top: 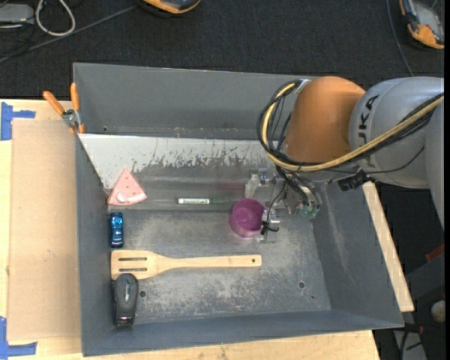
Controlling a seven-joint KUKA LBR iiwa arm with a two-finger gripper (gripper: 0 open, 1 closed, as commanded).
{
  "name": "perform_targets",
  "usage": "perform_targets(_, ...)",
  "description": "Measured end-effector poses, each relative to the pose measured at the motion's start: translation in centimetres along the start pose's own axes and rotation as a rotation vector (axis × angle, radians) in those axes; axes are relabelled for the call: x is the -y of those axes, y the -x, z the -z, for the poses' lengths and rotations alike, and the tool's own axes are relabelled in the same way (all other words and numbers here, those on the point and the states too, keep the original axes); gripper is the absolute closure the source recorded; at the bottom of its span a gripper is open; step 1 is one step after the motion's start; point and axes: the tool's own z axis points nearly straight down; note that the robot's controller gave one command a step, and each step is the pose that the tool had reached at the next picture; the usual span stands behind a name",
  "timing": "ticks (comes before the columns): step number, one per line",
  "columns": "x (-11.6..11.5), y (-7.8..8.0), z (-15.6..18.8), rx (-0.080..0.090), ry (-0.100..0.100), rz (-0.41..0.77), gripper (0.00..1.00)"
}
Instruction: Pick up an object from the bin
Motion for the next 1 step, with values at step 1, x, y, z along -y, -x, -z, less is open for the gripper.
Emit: perform_targets(1,0.00,0.14,0.49,0.007,0.000,0.000,0.00)
